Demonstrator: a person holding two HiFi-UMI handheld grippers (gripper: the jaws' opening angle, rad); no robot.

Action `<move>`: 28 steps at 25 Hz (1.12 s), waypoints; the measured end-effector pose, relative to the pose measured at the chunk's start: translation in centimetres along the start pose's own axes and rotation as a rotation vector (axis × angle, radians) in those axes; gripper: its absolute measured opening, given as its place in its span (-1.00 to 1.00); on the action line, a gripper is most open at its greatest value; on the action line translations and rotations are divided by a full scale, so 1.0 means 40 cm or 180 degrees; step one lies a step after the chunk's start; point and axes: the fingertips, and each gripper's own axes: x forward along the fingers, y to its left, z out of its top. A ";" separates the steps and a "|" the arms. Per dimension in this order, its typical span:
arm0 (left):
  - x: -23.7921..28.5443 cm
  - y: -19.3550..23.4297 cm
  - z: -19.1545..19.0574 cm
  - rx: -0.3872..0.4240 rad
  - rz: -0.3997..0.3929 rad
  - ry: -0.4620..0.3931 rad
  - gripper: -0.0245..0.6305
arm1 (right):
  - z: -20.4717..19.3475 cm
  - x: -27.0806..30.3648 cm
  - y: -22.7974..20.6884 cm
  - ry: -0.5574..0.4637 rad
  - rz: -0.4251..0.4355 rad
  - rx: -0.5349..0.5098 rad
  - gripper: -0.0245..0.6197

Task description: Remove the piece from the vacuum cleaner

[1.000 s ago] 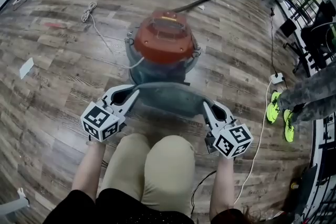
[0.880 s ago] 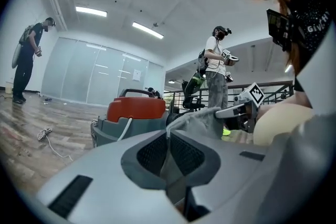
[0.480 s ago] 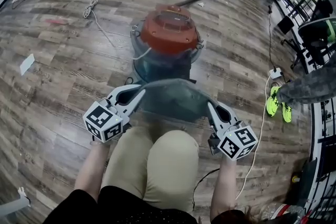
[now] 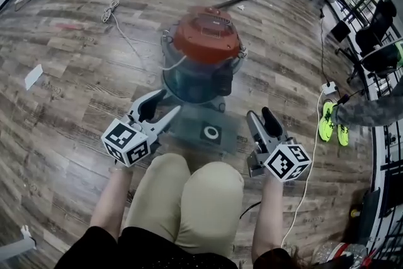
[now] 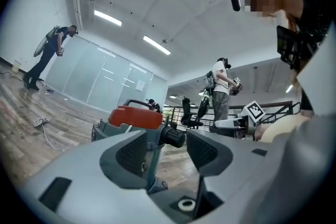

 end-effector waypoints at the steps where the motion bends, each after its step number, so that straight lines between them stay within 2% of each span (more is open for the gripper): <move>1: -0.005 -0.002 0.002 -0.0001 -0.0020 -0.0012 -0.24 | 0.003 -0.006 0.007 -0.0023 0.0007 -0.0045 -0.08; 2: -0.011 -0.003 0.002 -0.0007 -0.0018 -0.0016 -0.31 | 0.006 -0.014 0.012 -0.0059 0.0003 -0.0085 -0.28; 3: -0.015 -0.004 0.002 -0.0004 0.0001 -0.0016 -0.84 | 0.009 -0.020 0.016 -0.0102 -0.0005 -0.0114 -0.72; 4: -0.017 -0.005 0.002 0.0011 0.0014 -0.0015 -0.90 | 0.011 -0.024 0.020 -0.0127 0.0005 -0.0123 -0.89; 7: -0.009 -0.017 0.004 0.0114 -0.0027 0.0017 -0.90 | 0.007 -0.023 0.033 -0.0075 0.0080 -0.0151 -0.89; 11: 0.001 -0.036 0.000 0.0251 -0.0110 0.0119 -0.90 | 0.006 -0.023 0.043 0.0007 0.0044 -0.0358 -0.89; 18: 0.004 -0.055 -0.011 0.0283 -0.0188 0.0200 -0.90 | -0.001 -0.031 0.041 0.0013 0.0026 -0.0375 -0.90; 28: -0.002 -0.046 -0.025 0.0254 -0.0167 0.0225 -0.90 | -0.009 -0.019 0.049 0.0007 0.0126 -0.0424 -0.90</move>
